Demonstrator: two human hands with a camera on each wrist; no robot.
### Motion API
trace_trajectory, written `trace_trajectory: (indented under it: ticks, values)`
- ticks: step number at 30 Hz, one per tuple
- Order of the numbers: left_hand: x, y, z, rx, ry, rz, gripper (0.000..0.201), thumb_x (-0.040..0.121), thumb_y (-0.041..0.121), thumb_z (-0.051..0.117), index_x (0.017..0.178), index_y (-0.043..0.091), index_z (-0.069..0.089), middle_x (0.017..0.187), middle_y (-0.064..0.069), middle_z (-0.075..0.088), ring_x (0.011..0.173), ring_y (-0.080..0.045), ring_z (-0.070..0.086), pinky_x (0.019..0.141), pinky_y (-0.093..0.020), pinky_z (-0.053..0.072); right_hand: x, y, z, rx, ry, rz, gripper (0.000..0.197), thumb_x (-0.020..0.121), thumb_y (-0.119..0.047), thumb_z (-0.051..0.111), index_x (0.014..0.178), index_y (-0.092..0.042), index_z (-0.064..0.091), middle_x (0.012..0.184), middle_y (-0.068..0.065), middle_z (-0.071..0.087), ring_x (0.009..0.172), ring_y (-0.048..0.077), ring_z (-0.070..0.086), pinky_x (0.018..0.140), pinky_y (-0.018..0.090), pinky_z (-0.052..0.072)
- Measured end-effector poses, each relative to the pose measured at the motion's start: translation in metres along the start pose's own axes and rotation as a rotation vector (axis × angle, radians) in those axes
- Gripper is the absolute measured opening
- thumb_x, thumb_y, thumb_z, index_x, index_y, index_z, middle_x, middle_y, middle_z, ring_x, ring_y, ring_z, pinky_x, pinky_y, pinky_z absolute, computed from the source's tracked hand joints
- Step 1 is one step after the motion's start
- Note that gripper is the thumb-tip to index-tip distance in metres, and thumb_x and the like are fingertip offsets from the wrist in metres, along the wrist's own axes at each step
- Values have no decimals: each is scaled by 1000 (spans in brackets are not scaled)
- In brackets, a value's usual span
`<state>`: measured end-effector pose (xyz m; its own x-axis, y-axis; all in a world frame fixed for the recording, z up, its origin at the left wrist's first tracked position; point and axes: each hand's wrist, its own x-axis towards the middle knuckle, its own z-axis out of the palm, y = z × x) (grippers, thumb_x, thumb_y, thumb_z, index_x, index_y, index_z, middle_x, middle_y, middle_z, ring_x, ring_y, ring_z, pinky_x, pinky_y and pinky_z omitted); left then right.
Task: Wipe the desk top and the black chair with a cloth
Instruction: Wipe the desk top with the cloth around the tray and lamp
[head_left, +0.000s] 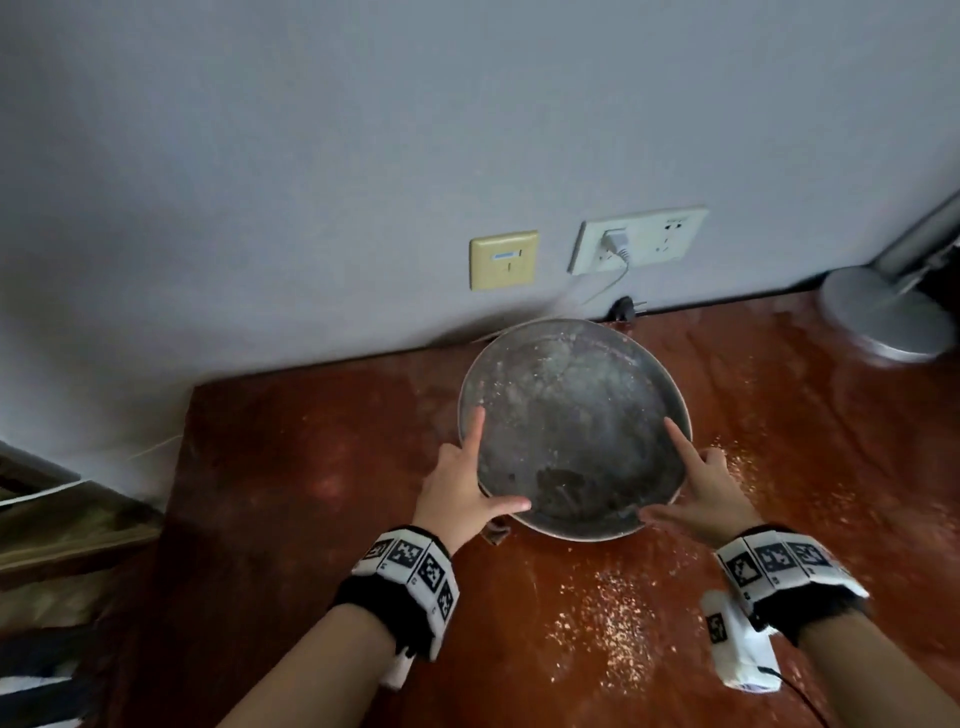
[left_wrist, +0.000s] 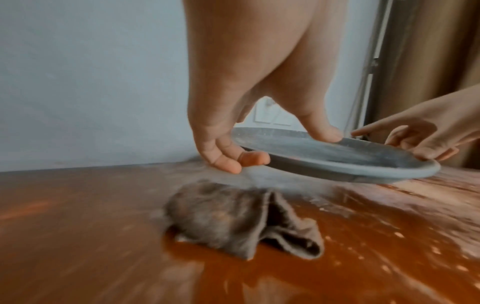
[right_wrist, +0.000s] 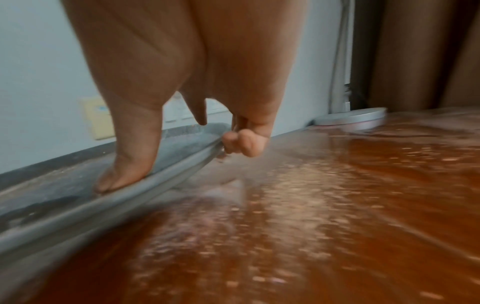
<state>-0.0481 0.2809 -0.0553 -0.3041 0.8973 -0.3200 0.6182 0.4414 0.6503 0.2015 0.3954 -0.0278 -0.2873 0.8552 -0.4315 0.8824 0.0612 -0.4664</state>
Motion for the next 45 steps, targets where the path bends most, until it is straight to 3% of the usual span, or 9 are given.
trace_trajectory:
  ticks: [15,19,23,27,32,36,38,42,45]
  values:
    - [31,49,70,298,-187,149,111,72,60,69,149,36,-6,118,-9,53,108,-27,56,96,-40,44,-25,93,-11,5,-9,253,116,68,-34,81,149,-34,-1,139,15,24,126,30,36,105,42,36]
    - [18,35,57,240,-72,267,95,78,45,70,150,30,10,116,-1,49,102,-19,56,90,-33,48,-26,76,-19,-249,-9,298,114,68,-43,78,149,-35,-1,137,12,24,122,27,40,98,39,44]
    - [1,3,34,285,273,405,62,74,19,77,131,18,53,114,-4,57,103,-22,58,84,-38,53,-23,4,-13,-490,139,17,82,85,-35,66,148,-30,13,141,10,25,125,24,40,95,34,46]
    - [-13,-34,10,314,297,249,64,69,28,82,127,15,57,119,-6,58,113,-25,55,89,-35,48,-16,-78,60,-421,-44,-504,53,95,-20,50,145,-25,32,146,6,31,127,25,41,94,33,45]
    - [-32,-79,-18,292,210,90,64,85,40,64,142,27,38,145,7,34,137,-11,27,109,-27,29,-4,-127,133,-485,-103,-656,61,71,-8,75,129,-18,57,128,14,54,108,38,56,75,42,56]
    - [-47,-118,-41,230,201,-65,65,88,38,61,145,30,31,155,8,19,144,-10,11,116,-30,18,7,-133,155,-560,-8,-617,66,33,-10,93,95,-23,74,98,7,65,80,26,65,40,26,52]
    - [-53,-139,-53,190,197,-130,68,86,38,64,145,30,31,156,9,13,145,-10,5,116,-31,16,19,-139,154,-495,34,-625,64,38,-5,91,98,-20,74,98,9,63,81,27,64,47,29,55]
    - [-60,-175,-77,88,288,-235,73,81,37,71,143,28,35,156,7,15,145,-10,7,117,-29,17,52,-174,143,-296,58,-413,58,78,0,65,132,-19,54,125,12,44,114,31,45,91,36,44]
    - [-62,-194,-94,29,311,-262,75,77,34,75,142,26,38,154,8,19,143,-11,16,115,-27,21,62,-212,160,-300,64,-437,56,86,-4,56,138,-22,47,133,10,37,119,29,37,97,32,37]
